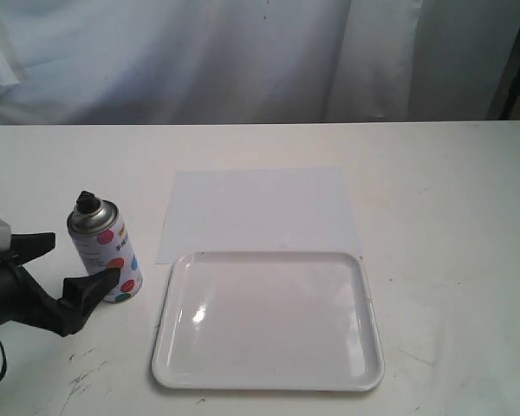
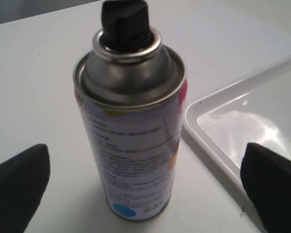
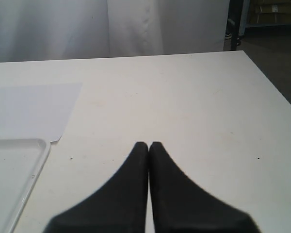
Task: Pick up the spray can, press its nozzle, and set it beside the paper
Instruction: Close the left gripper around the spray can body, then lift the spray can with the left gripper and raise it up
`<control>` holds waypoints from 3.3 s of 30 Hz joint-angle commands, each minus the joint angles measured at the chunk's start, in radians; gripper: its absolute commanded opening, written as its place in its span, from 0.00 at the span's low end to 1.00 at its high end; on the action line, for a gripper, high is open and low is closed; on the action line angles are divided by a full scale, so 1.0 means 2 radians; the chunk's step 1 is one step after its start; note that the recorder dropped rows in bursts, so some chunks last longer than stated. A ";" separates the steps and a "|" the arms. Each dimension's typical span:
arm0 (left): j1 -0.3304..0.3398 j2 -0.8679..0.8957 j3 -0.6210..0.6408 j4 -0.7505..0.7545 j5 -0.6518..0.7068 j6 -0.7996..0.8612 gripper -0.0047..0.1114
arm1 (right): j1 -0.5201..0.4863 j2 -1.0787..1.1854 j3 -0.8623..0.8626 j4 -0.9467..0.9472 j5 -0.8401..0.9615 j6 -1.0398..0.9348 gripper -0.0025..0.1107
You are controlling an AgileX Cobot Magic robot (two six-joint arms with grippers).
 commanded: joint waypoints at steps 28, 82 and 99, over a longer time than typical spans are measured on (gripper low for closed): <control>-0.003 0.194 -0.091 0.012 -0.175 0.026 0.94 | 0.000 -0.002 0.001 -0.002 0.000 -0.001 0.02; -0.003 0.217 -0.122 0.021 -0.180 0.030 0.29 | 0.000 -0.002 0.001 -0.002 0.000 -0.001 0.02; -0.003 0.109 -0.129 0.007 -0.087 -0.058 0.04 | 0.000 -0.002 0.001 -0.002 0.000 -0.001 0.02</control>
